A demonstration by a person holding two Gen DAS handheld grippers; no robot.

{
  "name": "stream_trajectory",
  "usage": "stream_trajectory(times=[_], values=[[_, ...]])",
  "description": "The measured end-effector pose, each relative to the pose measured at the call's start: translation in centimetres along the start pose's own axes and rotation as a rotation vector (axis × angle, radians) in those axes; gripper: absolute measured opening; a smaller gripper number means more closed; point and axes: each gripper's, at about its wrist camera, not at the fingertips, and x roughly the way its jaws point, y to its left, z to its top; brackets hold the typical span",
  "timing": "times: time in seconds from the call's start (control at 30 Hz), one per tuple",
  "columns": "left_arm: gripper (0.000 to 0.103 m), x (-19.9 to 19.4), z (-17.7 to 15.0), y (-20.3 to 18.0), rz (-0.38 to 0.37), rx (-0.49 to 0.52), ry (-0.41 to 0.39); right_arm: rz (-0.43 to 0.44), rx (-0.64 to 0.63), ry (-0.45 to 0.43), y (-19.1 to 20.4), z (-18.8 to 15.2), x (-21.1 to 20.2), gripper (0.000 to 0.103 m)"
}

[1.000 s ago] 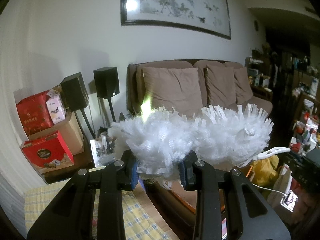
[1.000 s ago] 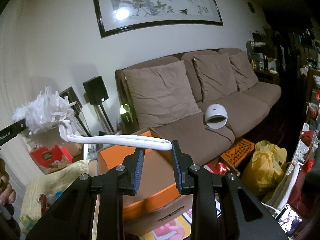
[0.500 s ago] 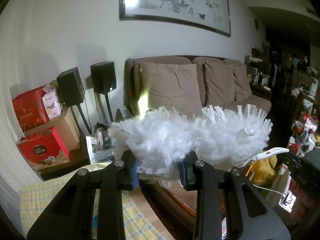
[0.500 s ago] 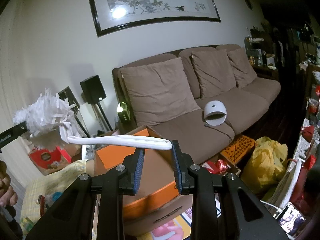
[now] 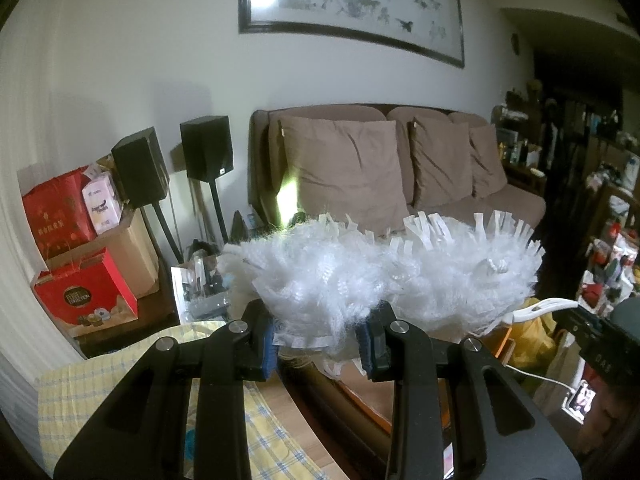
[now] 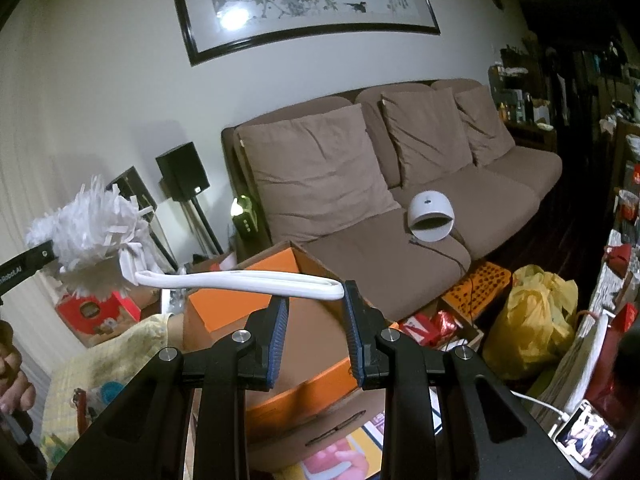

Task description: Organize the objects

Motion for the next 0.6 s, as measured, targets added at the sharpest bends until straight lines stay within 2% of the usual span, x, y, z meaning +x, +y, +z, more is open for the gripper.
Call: stream_trajectory(times=[0.6], values=[[0.029, 3.0, -1.0, -0.1, -0.003, -0.005, 0.054, -0.034, 0.009, 0.019, -0.7, -0.5, 1.3, 0.026]])
